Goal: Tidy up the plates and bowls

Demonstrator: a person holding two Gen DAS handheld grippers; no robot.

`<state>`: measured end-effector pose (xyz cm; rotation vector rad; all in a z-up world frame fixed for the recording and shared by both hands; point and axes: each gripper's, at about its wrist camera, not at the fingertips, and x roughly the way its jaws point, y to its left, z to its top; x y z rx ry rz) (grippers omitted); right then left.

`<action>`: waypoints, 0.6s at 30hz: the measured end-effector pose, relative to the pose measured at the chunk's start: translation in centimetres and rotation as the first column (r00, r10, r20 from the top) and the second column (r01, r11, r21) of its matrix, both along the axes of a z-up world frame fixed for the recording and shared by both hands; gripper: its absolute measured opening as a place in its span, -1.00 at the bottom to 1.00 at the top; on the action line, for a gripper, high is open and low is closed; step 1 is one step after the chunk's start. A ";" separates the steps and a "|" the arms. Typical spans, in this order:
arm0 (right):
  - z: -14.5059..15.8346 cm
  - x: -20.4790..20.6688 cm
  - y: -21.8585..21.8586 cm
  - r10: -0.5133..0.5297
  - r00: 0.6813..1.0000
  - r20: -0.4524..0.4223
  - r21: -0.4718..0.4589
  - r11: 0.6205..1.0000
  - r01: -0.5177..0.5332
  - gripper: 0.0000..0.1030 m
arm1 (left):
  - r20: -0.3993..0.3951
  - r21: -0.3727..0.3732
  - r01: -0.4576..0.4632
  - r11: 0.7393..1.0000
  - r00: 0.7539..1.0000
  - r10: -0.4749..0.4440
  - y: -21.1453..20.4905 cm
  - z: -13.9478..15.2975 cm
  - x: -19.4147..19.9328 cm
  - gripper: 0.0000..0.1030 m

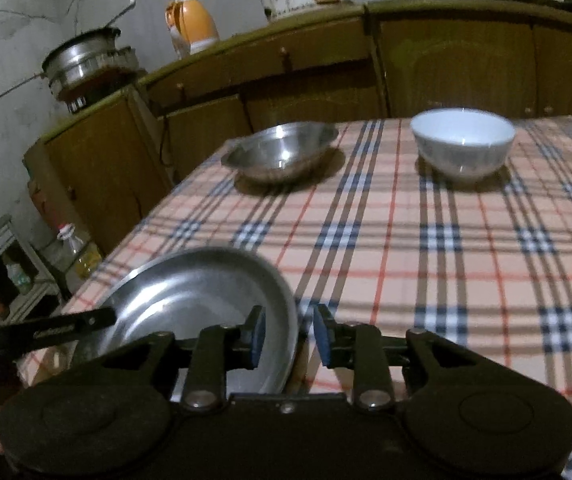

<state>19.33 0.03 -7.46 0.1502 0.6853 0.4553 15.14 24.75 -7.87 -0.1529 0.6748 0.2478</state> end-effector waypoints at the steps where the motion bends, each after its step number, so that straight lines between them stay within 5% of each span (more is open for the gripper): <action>1: 0.4 0.2 -0.2 0.002 1.000 0.010 -0.001 1.000 -0.002 -0.26 | 0.013 -0.001 -0.015 1.000 1.000 0.015 0.3 0.5 -0.2 0.15; 11: 4.5 7.4 -0.2 0.011 0.999 0.048 -0.010 1.000 -0.010 0.33 | 0.052 0.013 0.028 1.000 0.998 -0.029 0.4 5.6 5.4 0.43; 18: 4.9 15.4 1.7 -0.016 1.000 0.019 -0.012 1.000 0.016 0.36 | 0.060 0.038 0.090 0.995 0.994 -0.092 -0.5 7.0 14.0 0.52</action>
